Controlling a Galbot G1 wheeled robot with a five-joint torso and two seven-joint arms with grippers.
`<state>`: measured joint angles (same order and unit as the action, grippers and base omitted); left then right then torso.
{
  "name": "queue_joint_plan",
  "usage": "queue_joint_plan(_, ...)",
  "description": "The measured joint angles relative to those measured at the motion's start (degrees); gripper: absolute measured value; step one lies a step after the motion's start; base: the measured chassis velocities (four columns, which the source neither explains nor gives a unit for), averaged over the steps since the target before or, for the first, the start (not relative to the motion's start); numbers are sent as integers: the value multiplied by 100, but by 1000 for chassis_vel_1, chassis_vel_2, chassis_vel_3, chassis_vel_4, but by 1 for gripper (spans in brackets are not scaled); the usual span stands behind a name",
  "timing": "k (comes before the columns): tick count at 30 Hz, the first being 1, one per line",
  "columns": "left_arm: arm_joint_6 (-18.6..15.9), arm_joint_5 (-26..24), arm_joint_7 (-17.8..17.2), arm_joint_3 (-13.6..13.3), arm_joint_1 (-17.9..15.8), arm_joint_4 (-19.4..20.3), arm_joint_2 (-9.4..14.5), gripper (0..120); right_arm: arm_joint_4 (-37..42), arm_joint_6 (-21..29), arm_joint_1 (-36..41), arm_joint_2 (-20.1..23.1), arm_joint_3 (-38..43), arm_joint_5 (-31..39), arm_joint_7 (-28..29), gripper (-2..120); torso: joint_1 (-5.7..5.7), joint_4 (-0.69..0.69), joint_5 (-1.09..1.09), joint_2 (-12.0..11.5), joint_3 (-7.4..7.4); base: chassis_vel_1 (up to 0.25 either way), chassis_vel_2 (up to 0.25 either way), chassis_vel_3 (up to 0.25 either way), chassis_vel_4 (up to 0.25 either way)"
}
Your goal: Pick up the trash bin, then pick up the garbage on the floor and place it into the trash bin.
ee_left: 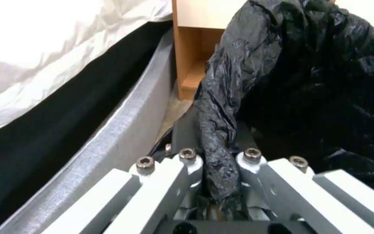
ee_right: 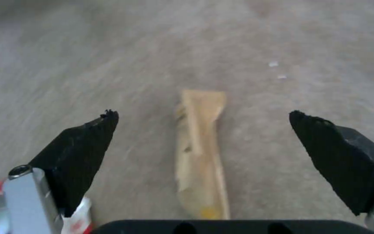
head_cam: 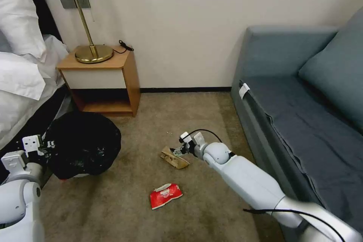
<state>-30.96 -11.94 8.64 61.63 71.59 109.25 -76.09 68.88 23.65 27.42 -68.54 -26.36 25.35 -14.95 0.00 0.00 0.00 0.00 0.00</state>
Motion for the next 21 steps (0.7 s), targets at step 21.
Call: queue_joint_plan(21,42,73,16,-2,-45,-191,-30,3,262,-257,-319,387,-1372,-200,-977,100,0,0,0,0,0,0,0,0,0)
